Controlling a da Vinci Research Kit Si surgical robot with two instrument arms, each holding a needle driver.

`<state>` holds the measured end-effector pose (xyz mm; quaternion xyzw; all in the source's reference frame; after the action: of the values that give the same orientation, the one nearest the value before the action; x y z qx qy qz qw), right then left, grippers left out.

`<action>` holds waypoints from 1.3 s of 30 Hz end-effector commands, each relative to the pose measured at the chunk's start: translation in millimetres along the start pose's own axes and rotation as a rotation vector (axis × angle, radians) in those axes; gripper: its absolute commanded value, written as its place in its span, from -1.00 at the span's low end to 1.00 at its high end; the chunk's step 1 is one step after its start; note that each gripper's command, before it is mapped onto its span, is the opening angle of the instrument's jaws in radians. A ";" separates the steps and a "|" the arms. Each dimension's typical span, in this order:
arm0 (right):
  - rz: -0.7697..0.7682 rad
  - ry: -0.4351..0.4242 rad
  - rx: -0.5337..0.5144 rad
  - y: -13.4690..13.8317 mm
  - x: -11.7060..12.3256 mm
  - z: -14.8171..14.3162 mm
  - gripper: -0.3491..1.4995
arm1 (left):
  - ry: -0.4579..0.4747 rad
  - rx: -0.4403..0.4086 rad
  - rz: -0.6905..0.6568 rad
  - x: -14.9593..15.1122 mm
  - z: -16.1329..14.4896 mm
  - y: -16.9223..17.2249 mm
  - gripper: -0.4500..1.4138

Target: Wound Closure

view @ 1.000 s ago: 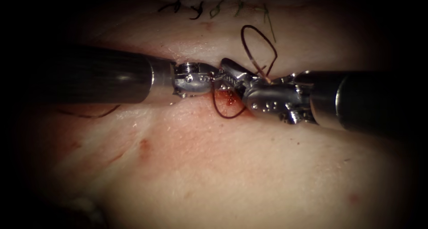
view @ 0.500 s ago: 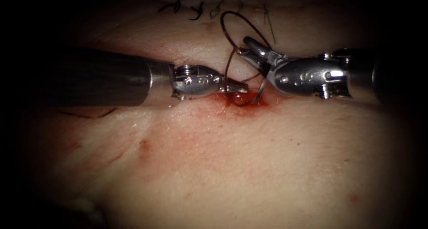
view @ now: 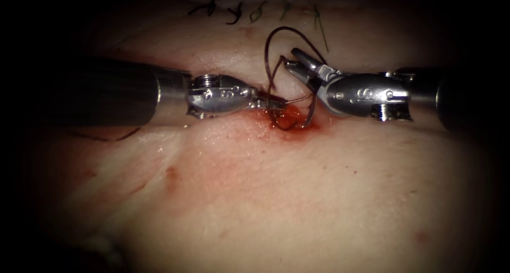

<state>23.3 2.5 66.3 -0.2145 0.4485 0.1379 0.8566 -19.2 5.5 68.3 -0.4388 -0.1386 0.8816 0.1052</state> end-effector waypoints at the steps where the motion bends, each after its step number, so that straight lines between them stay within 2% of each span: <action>1: 0.001 0.002 0.001 -0.5 -0.1 0.6 -1.00 | 0.002 -0.001 -0.001 -0.3 0.8 0.1 -0.69; 6: 0.039 0.003 -0.007 -0.7 0.1 0.6 -1.00 | -0.002 0.007 0.002 -0.7 -2.1 2.1 -0.64; 14: 0.074 0.018 -0.014 -1.4 0.4 1.4 -1.00 | -0.013 0.023 0.001 -1.6 -3.2 4.4 -0.69; 18: 0.087 0.028 -0.014 -1.7 0.7 1.9 -1.00 | -0.015 0.027 -0.003 -1.6 -2.0 5.6 -0.69; 24: 0.118 0.040 -0.011 -2.0 0.9 1.8 -1.00 | -0.005 0.004 -0.003 -1.5 1.9 7.0 -0.75; 31: 0.134 0.042 -0.008 -1.4 0.9 1.2 -1.00 | 0.004 -0.013 -0.010 -1.4 6.1 6.8 -0.75; 39: 0.153 0.055 -0.019 -1.0 1.4 1.0 -1.00 | 0.001 -0.011 -0.018 -2.6 7.0 5.8 -0.78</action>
<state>24.5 2.7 65.0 -0.1917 0.4871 0.2060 0.8268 -22.7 -1.4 71.8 -0.4381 -0.1477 0.8796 0.1120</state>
